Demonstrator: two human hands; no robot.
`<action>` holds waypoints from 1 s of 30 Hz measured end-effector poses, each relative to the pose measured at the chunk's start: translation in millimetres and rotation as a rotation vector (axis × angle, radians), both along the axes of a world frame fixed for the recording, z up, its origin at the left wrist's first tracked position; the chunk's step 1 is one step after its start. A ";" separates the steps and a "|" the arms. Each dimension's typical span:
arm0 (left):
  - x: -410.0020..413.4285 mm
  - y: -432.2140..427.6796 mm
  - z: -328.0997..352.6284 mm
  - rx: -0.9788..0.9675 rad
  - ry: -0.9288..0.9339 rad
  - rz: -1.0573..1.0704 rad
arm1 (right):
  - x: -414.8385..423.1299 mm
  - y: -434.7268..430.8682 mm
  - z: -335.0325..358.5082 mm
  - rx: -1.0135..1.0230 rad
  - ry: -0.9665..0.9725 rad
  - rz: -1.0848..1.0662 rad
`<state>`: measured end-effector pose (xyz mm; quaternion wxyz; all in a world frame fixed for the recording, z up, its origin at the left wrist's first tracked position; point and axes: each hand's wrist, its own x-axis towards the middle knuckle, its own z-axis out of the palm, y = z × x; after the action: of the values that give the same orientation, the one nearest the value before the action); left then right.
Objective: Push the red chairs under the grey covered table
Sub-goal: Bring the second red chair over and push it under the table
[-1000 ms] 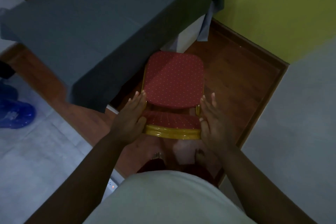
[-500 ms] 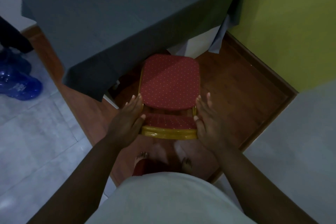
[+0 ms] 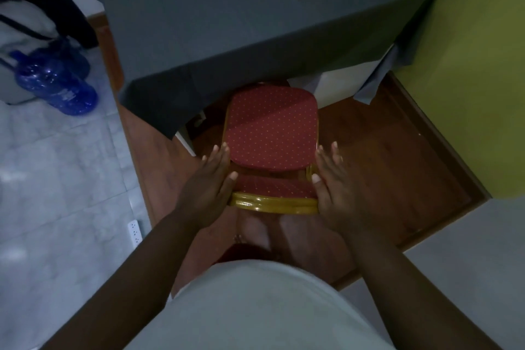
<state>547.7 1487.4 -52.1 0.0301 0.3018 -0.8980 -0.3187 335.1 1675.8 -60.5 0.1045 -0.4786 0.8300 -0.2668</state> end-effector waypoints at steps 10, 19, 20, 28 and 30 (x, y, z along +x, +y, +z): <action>-38.6 18.2 -6.2 0.016 -0.008 0.083 | -50.7 -1.9 13.0 0.011 -0.070 0.063; -74.6 45.1 0.2 0.009 -0.043 0.220 | -107.8 -2.3 1.0 -0.015 -0.060 0.222; -79.0 51.0 -0.6 0.018 -0.049 0.238 | -115.2 -1.4 0.0 -0.013 -0.059 0.242; -106.7 107.6 -0.7 -0.020 -0.028 0.417 | -160.9 11.8 -2.1 0.010 -0.016 0.378; -112.2 118.1 -1.1 -0.040 -0.036 0.462 | -168.0 12.9 -1.5 0.006 -0.007 0.398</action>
<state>435.5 1605.5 -53.2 0.0922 0.5046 -0.8115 -0.2799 167.1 1688.7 -62.1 0.1594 -0.6321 0.7193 -0.2402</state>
